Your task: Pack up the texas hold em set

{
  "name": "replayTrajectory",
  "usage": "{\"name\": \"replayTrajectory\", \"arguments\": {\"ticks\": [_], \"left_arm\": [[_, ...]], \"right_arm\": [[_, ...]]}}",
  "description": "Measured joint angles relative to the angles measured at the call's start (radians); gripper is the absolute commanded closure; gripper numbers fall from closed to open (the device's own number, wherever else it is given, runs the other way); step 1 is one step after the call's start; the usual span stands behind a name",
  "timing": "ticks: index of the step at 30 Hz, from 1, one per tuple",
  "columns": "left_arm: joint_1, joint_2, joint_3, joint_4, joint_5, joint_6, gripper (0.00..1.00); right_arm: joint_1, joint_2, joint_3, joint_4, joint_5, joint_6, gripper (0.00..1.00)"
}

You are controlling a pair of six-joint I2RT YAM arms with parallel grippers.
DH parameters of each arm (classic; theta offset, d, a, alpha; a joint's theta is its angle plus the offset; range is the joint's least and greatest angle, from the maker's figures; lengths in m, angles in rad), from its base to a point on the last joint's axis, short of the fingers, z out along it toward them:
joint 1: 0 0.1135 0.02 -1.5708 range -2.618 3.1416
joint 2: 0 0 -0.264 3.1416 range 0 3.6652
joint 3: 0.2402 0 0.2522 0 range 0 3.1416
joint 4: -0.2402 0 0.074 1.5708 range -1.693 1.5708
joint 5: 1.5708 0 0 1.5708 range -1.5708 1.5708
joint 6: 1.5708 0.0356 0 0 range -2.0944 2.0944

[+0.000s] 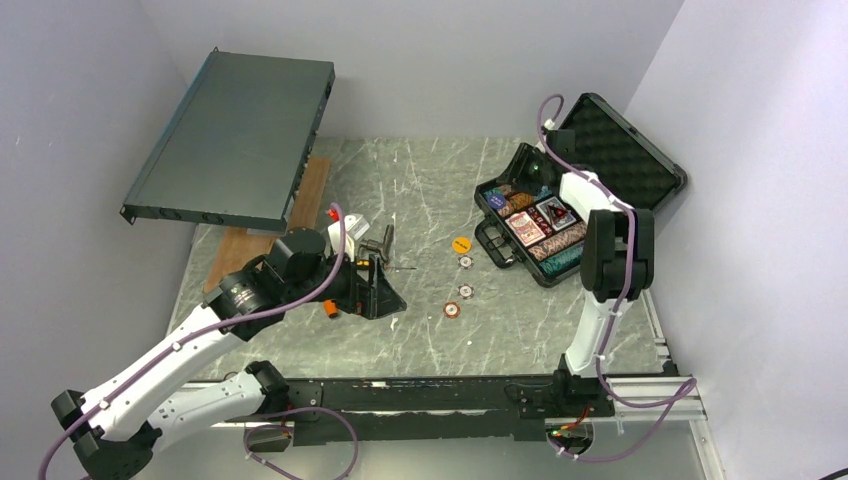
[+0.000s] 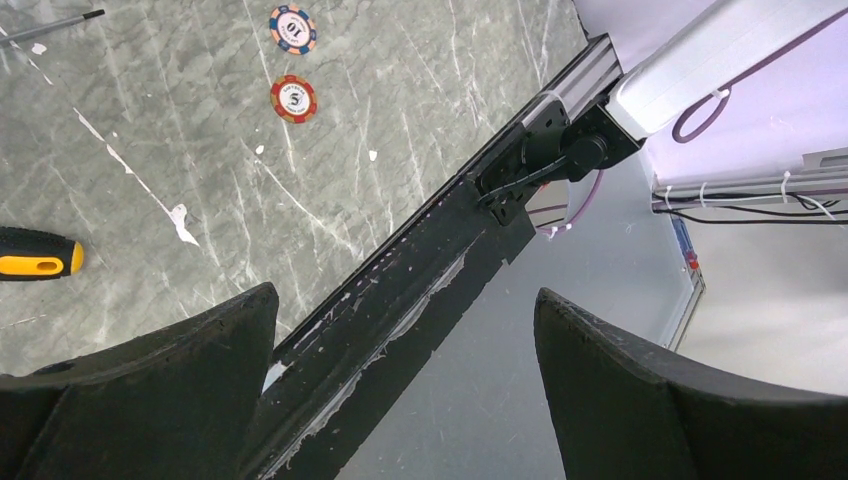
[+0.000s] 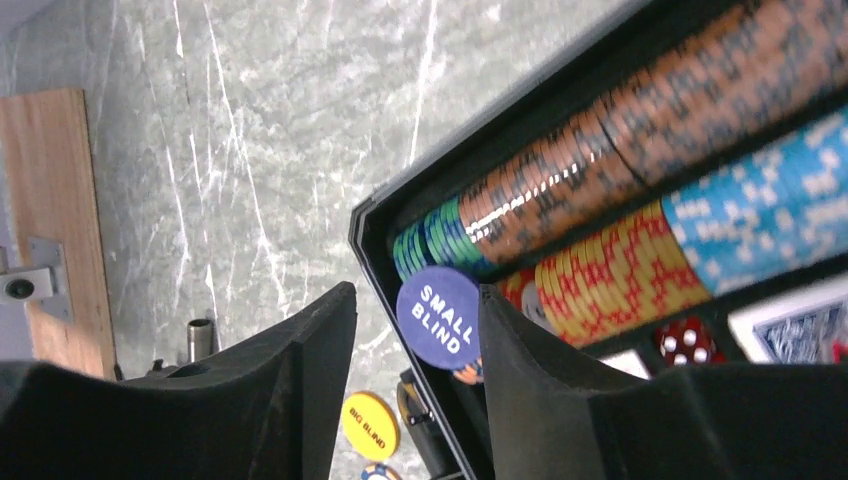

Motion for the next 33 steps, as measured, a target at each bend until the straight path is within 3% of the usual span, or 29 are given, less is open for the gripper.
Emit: {"name": "replayTrajectory", "arguments": {"ticks": [8,18,33], "left_arm": [[0.0,0.014,0.011,0.0,0.001,0.001,0.01],[0.0,0.019,0.017,0.0,0.005,0.004,0.01],[0.0,0.019,0.017,-0.001,0.008,0.003,0.01]], "right_arm": [[-0.011,0.123,0.129,-0.099,-0.082,-0.129,0.45],[-0.018,0.183,0.171,-0.141,-0.154,-0.19,0.48],[-0.026,0.185,0.171,-0.136,-0.198,-0.205,0.69]]}}
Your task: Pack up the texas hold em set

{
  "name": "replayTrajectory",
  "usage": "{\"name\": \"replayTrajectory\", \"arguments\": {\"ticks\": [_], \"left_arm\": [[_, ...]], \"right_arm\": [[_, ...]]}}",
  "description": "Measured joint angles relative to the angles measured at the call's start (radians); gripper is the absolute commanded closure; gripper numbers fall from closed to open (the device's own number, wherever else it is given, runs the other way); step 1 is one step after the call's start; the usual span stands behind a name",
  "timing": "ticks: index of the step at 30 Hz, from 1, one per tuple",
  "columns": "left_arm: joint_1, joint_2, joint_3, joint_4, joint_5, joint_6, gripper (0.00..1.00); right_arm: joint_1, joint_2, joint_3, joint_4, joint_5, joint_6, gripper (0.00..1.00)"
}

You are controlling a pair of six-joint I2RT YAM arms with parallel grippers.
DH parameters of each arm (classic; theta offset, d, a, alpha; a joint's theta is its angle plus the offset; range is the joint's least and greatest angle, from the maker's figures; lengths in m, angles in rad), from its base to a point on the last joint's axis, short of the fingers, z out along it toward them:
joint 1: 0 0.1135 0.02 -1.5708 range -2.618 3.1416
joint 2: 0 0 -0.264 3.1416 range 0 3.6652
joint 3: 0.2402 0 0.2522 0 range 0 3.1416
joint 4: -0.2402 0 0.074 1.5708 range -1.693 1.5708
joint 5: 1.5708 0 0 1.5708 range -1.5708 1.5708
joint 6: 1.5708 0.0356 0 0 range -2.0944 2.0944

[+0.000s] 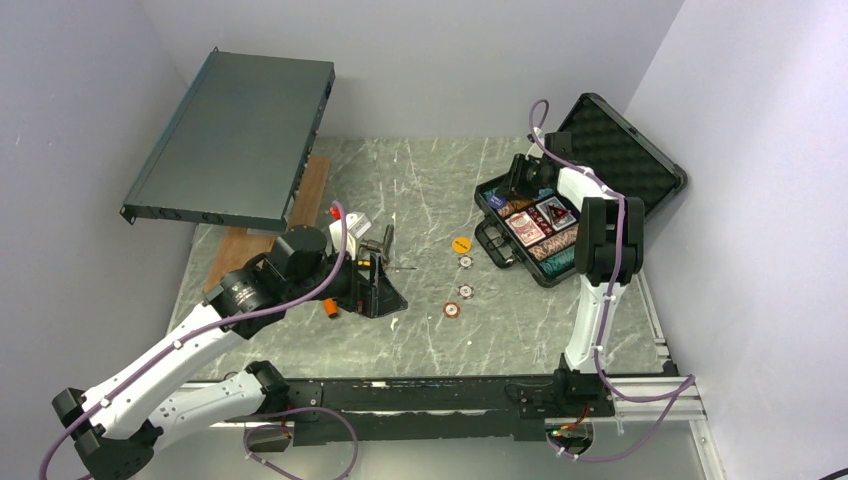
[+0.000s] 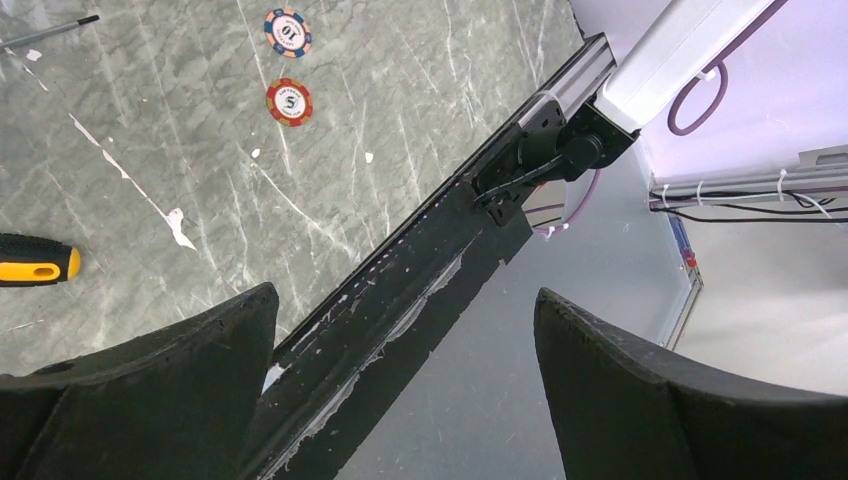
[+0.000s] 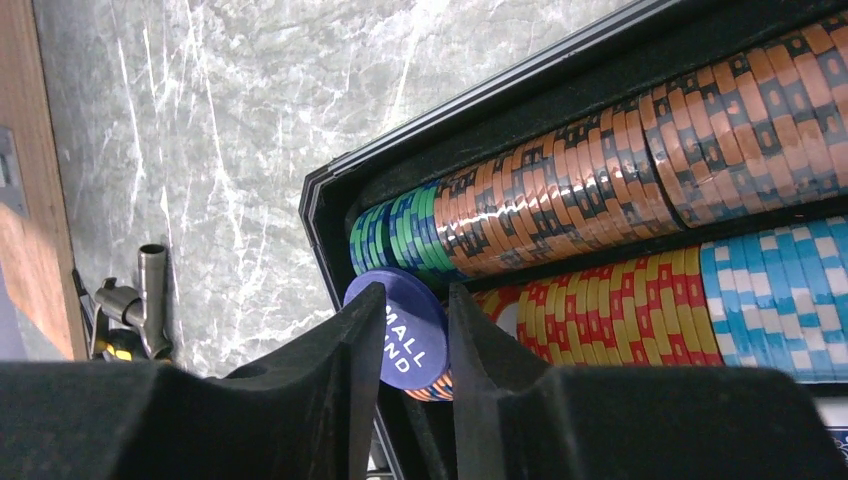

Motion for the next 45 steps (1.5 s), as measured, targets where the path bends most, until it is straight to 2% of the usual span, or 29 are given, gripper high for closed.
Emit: {"name": "replayTrajectory", "arguments": {"ticks": [8,23,28,45], "left_arm": [[0.0,0.0,0.0,0.0,0.001,0.0,0.01],[0.0,-0.007,0.0,0.001,0.008,-0.001,0.01],[0.0,-0.007,0.0,0.001,0.008,-0.001,0.01],[0.0,-0.013,-0.001,0.002,0.008,-0.001,0.01]], "right_arm": [[-0.003,0.0,0.0,0.003,-0.006,0.001,0.71],[-0.007,0.0,-0.017,0.014,-0.036,0.004,0.6],[-0.007,0.0,-0.017,0.013,-0.037,0.004,0.65],[-0.026,-0.035,-0.098,0.099,-0.05,0.056,0.71]]}}
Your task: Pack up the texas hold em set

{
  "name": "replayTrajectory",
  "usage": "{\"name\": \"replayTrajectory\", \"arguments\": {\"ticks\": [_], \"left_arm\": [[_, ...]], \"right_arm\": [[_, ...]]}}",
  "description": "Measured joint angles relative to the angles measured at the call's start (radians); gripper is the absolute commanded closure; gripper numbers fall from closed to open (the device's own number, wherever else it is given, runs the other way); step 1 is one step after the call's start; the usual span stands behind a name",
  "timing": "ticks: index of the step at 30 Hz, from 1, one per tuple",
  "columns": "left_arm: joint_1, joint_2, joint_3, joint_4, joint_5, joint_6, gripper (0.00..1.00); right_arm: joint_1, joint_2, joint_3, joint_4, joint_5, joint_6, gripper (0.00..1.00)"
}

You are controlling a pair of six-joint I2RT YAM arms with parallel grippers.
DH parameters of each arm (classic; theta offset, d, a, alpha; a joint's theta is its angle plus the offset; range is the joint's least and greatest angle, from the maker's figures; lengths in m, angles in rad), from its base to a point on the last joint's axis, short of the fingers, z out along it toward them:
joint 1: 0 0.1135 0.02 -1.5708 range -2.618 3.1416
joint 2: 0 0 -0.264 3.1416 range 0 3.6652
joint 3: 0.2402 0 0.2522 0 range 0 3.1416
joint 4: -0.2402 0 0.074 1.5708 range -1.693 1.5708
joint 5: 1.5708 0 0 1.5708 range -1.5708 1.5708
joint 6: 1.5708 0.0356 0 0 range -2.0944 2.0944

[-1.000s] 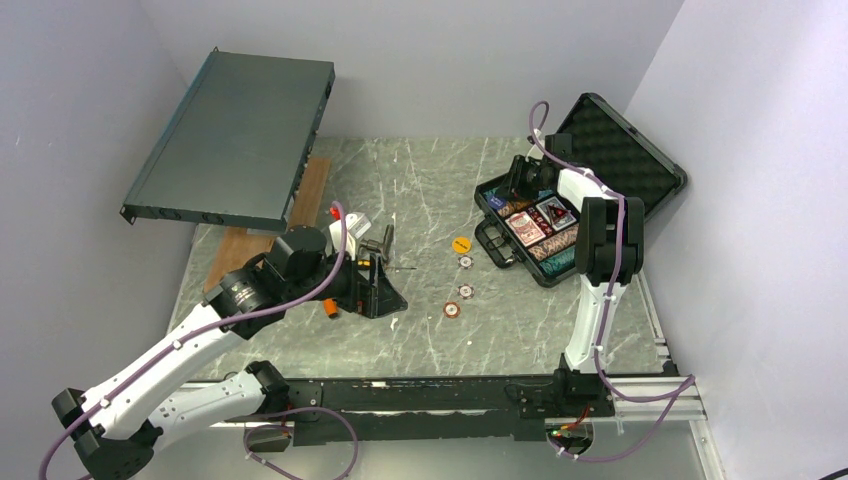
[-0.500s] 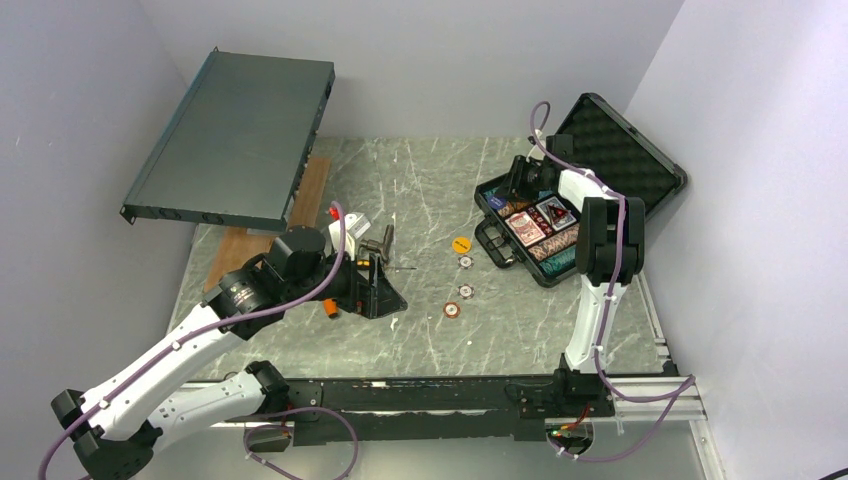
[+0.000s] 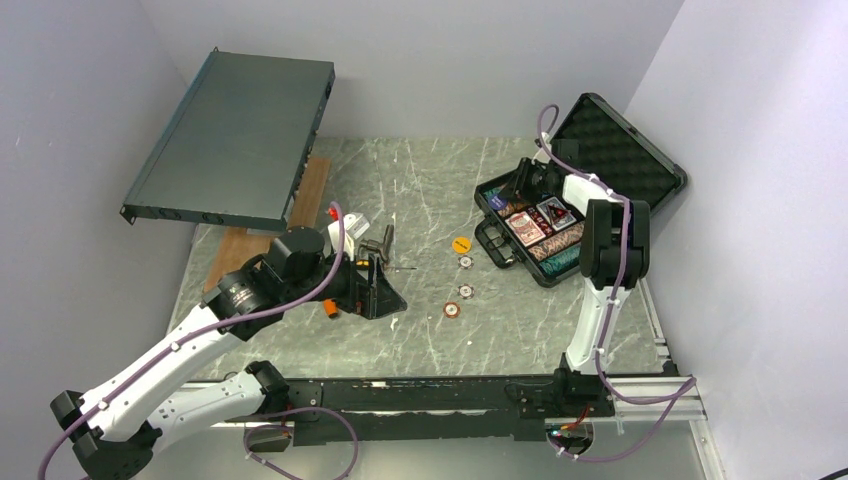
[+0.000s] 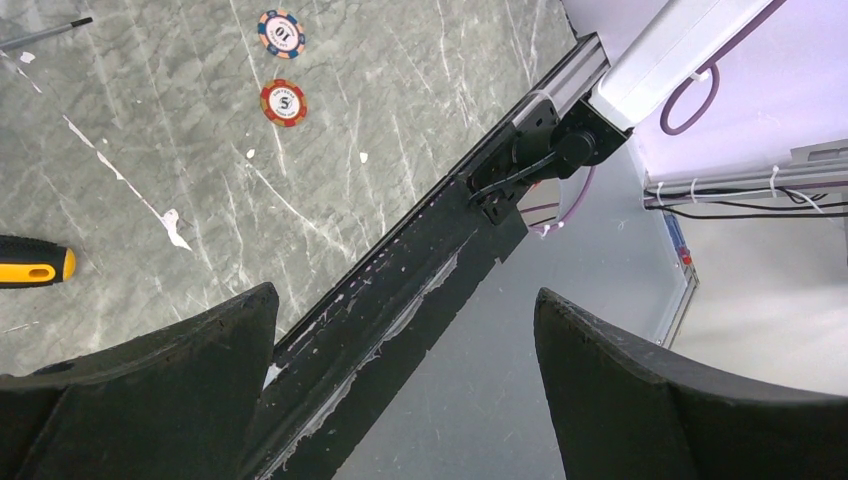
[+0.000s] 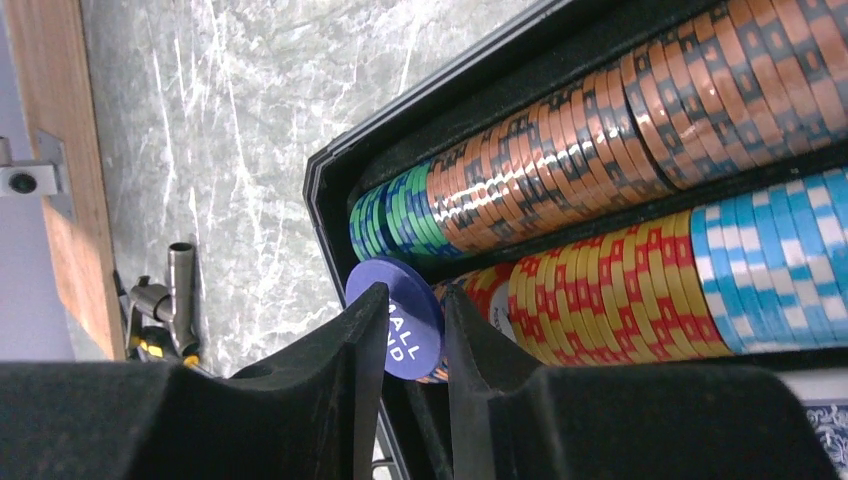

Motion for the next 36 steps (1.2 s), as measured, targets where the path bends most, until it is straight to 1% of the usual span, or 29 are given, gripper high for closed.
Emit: {"name": "replayTrajectory", "arguments": {"ticks": [17,19,28,33,36], "left_arm": [[0.0,-0.001,-0.003,0.0,0.0,0.0,0.01],[0.0,-0.001,-0.005,0.0,0.001,0.0,0.01],[0.0,-0.001,-0.006,0.001,0.001,0.0,0.01],[0.0,-0.001,-0.006,0.001,0.001,0.0,0.01],[0.0,-0.001,-0.006,0.0,0.0,0.0,0.01]], "right_arm": [[-0.019,-0.043,-0.078,0.017,-0.073,0.084,0.74],[-0.021,-0.045,-0.087,0.024,-0.077,0.102,0.77],[-0.021,-0.046,-0.111,0.061,-0.099,0.174,1.0],[-0.023,-0.064,-0.127,0.073,-0.087,0.193,1.0],[-0.035,-0.143,-0.175,0.04,-0.057,0.184,1.0]]}}
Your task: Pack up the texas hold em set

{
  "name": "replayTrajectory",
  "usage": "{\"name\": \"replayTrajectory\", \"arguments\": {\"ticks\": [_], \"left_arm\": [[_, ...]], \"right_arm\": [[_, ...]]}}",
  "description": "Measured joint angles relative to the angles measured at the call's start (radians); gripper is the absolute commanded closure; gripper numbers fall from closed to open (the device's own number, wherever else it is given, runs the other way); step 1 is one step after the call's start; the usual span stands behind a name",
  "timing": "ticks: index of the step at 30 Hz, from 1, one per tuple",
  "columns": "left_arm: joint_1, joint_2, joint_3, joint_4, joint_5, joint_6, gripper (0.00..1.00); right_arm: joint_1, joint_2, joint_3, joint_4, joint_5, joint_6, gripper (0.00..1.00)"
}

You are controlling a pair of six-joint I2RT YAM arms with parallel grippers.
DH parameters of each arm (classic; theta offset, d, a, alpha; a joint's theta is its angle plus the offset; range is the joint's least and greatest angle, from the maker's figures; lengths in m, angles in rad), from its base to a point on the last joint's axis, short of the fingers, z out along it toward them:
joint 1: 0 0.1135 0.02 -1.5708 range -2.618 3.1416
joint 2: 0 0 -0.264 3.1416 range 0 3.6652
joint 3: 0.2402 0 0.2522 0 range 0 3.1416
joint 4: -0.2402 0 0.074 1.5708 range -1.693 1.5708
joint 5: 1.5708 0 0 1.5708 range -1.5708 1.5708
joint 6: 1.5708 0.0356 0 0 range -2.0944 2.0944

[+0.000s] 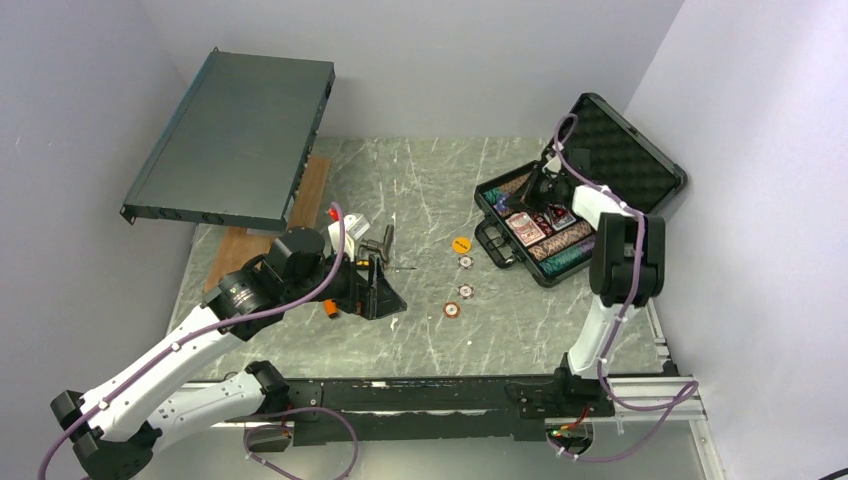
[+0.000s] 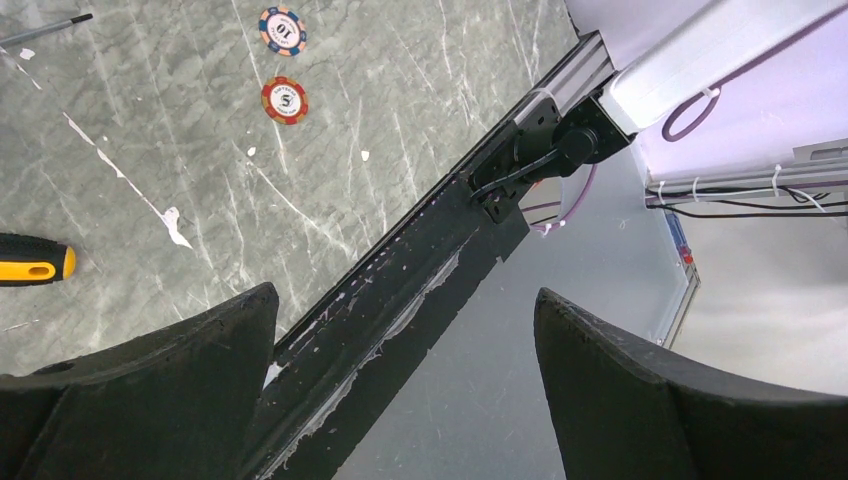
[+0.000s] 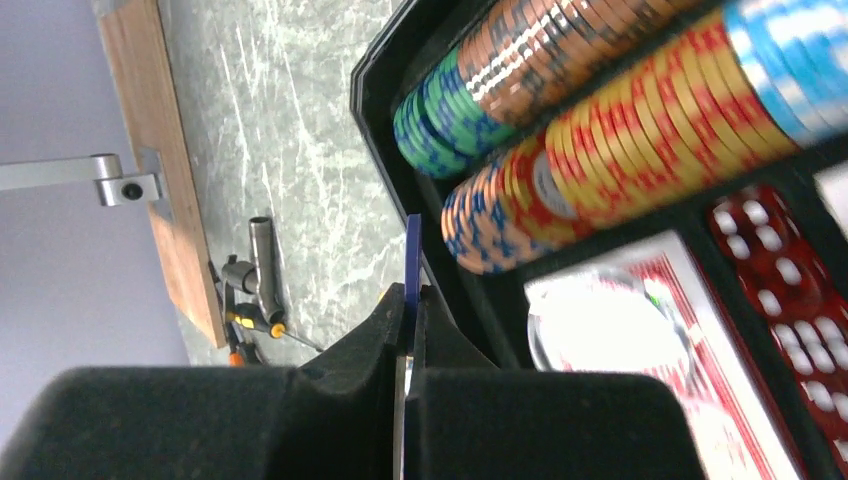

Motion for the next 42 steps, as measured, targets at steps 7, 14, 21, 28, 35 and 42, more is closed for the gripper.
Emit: {"name": "replayTrajectory", "arguments": {"ticks": [7,14,21,28,35,42], "left_arm": [[0.0,-0.013,-0.013,0.006,0.004,0.0,0.01],[0.0,0.003,-0.013,0.008,0.025,0.001,0.01],[0.0,0.01,-0.013,0.015,0.029,0.001,0.01],[0.0,0.01,-0.013,0.014,0.03,0.001,0.01],[0.0,0.009,-0.013,0.011,0.029,0.001,0.01],[0.0,0.005,-0.013,0.008,0.029,0.001,0.01]], "right_arm": [[-0.068,-0.303,-0.143,-0.153,0.188,-0.079,1.0],[-0.084,-0.377,-0.249,-0.255,0.348,-0.151,1.0],[-0.082,-0.343,-0.254,-0.268,0.349,-0.169,1.0],[-0.083,-0.278,-0.254,-0.224,0.313,-0.157,1.0],[-0.083,-0.239,-0.254,-0.159,0.251,-0.112,0.93],[-0.082,-0.227,-0.254,-0.142,0.237,-0.089,0.67]]}}
